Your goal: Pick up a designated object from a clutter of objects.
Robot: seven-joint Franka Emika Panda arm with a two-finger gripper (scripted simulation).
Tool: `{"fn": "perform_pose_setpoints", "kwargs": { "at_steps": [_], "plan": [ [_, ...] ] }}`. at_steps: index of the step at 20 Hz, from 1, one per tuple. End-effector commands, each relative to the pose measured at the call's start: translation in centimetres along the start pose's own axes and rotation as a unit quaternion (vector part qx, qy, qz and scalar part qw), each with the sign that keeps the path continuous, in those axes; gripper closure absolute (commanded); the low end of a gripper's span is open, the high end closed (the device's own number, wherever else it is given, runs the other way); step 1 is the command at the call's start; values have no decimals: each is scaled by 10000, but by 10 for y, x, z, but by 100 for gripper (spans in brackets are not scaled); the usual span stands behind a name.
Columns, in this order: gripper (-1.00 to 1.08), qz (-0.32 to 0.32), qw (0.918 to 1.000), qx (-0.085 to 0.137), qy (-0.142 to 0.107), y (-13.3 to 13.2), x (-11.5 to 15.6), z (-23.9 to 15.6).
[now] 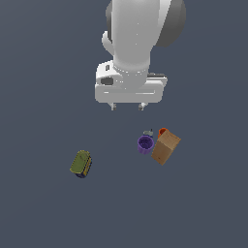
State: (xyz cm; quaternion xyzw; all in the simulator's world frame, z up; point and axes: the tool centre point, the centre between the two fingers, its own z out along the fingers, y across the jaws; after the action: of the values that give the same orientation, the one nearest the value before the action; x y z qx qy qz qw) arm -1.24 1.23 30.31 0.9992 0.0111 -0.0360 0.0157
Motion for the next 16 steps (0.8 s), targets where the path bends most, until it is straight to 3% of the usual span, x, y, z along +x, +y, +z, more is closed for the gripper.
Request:
{"fn": "perform_pose_setpoints", "kwargs": {
  "at_steps": [1,16],
  "plan": [
    [-92,0,10000,0,0,0,0,0],
    [-92,-194,9998,-11,63,-5,11,-5]
  ]
}}
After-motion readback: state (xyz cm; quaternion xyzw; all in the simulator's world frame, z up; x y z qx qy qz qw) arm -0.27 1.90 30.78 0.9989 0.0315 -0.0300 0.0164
